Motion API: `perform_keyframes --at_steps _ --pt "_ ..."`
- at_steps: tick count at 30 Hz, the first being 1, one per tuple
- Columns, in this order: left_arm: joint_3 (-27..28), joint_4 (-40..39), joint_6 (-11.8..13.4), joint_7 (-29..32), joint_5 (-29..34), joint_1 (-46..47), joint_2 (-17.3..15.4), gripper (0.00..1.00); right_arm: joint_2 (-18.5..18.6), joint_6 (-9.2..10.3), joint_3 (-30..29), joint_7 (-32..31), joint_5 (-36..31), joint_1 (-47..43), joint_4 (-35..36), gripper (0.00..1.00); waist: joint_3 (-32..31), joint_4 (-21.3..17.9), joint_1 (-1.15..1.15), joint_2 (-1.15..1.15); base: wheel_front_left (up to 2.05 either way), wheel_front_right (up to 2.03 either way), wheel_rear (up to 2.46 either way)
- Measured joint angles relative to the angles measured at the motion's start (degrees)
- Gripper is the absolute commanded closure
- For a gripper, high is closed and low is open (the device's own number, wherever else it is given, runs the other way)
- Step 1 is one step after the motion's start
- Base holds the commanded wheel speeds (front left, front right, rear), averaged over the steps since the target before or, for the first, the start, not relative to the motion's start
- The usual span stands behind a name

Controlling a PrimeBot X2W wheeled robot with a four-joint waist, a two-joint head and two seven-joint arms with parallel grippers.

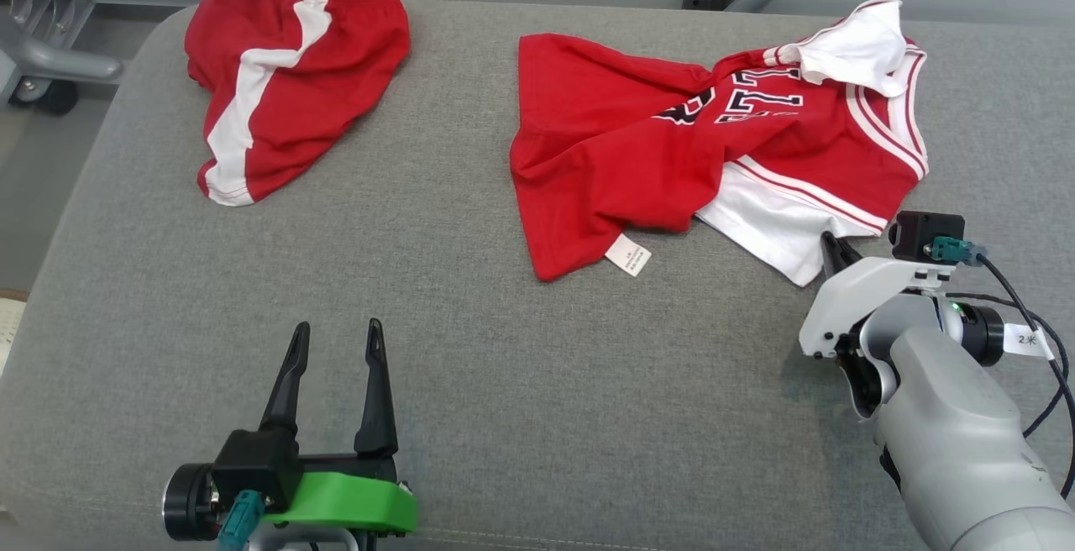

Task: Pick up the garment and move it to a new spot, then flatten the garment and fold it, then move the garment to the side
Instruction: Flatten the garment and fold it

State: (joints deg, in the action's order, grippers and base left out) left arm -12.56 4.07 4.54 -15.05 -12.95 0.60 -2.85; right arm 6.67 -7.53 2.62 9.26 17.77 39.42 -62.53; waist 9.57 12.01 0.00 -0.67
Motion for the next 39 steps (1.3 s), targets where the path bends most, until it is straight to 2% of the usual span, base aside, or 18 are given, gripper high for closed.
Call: perform_keyframes --at_steps 5,9,16,20,24,27,30,31,32,33,39 --pt "0.35 -0.01 0.00 0.00 0.07 -0.27 0.00 0.00 0.27 0.00 3.82 -0.21 3.00 -1.48 4.13 1.00 -0.58 -1.92 0.00 0.00 0.00 0.00 0.00" --pt "0.62 -0.11 0.00 0.00 0.10 -0.80 0.00 0.00 1.56 0.00 7.28 -2.64 6.56 -5.27 9.73 1.00 -1.13 -3.79 0.00 0.00 0.00 0.00 0.00" --pt "1.10 -0.34 -0.03 0.00 0.41 -1.13 0.00 0.00 7.37 0.01 10.89 -11.17 12.56 -14.10 24.48 1.00 -1.98 -7.45 0.00 0.00 0.00 0.00 0.00" --pt "1.29 -0.35 -0.05 0.00 0.41 -1.16 0.00 0.00 10.94 0.01 9.35 -17.02 14.21 -19.38 33.70 1.00 -2.30 -9.45 0.00 0.00 0.00 0.00 0.00" --pt "1.18 0.00 -0.49 0.00 0.42 -1.15 0.01 0.00 13.30 0.01 4.85 -22.49 14.47 -24.36 40.49 1.00 -2.42 -11.27 0.00 0.00 0.00 0.00 0.00" --pt "0.78 1.15 -1.07 0.00 0.41 -1.03 0.00 0.00 13.32 0.02 1.01 -24.85 13.60 -26.67 43.85 1.00 -2.32 -12.36 0.00 0.00 0.00 0.00 0.00" --pt "0.02 3.12 -1.72 0.01 0.38 -0.41 0.01 0.00 11.83 0.02 -1.89 -25.42 12.00 -27.58 45.85 1.00 -2.12 -13.18 0.00 0.00 0.00 0.00 0.00" --pt "-0.29 3.90 -1.99 0.00 0.36 0.03 0.02 0.00 11.14 0.02 -2.60 -25.30 11.48 -27.61 46.28 0.75 -2.05 -13.38 0.00 0.00 0.00 0.00 0.00" --pt "-0.58 4.75 -2.13 0.00 0.01 0.41 0.02 0.00 10.55 0.02 -3.00 -25.09 10.65 -27.64 46.69 0.28 -1.99 -13.58 0.00 0.00 0.00 0.00 0.00" --pt "-0.83 5.79 -2.40 0.01 -0.21 0.85 0.02 0.00 10.03 0.02 -3.34 -24.60 9.80 -27.70 47.08 0.00 -1.94 -13.76 0.00 0.00 0.00 0.00 0.00" --pt "-2.32 13.57 -3.59 0.00 -1.08 4.31 0.02 0.00 8.37 0.02 -6.15 -21.87 6.92 -28.31 49.49 0.00 -2.03 -15.09 0.00 0.00 0.00 0.00 0.00"
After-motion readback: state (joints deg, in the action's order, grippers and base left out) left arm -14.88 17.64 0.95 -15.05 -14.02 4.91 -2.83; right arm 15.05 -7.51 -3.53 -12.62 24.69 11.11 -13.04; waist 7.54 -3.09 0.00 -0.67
